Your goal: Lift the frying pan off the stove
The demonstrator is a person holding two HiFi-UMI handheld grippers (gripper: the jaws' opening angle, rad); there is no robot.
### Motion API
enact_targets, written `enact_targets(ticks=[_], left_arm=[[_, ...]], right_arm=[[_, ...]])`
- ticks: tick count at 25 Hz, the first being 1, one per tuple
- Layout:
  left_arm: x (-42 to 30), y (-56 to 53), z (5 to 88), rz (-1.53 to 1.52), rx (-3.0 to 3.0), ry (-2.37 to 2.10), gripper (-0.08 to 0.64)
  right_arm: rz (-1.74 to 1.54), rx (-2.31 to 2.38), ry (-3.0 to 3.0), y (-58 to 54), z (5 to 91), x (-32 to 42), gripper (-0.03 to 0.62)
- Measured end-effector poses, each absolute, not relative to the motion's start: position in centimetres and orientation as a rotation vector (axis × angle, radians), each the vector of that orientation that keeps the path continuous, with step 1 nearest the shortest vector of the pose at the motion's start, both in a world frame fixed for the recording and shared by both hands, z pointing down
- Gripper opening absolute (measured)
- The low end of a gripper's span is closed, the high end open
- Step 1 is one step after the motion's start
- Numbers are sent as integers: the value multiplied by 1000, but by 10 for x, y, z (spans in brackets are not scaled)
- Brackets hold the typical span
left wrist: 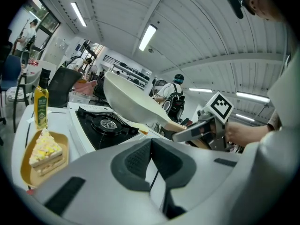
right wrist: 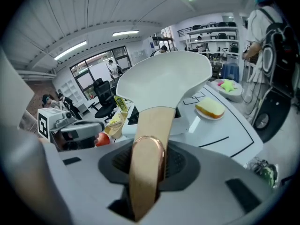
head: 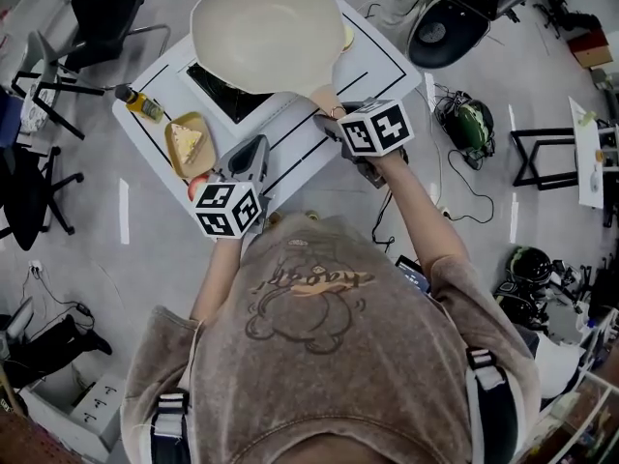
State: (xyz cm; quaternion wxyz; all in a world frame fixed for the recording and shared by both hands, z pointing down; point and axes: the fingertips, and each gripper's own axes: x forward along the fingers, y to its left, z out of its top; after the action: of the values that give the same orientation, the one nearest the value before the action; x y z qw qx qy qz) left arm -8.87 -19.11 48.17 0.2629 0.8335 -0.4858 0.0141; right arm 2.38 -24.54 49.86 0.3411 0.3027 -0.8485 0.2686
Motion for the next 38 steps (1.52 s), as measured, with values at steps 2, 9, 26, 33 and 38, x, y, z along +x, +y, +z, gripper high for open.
enact_targets(ticks=[2,9,26,33,38], left_arm=[[-80,-191,480,46,2271,-1293,8],[-47,-192,477,80,2337,-1196,8],[13,-194,477,206,2471,-975,8],[23,-198,486,234,2477,-938,8],[25,-198,494,255,2471,-933,8]], right_arm=[[710,839,-2203,-246,495,41,124],[764,1024,-2161,-233,489,108,124],[944,1342,-2111,-147,527,189,124],[1001,1423,-2083,-124,541,202,124],[982,1449,-2079,-113,551,211,124]])
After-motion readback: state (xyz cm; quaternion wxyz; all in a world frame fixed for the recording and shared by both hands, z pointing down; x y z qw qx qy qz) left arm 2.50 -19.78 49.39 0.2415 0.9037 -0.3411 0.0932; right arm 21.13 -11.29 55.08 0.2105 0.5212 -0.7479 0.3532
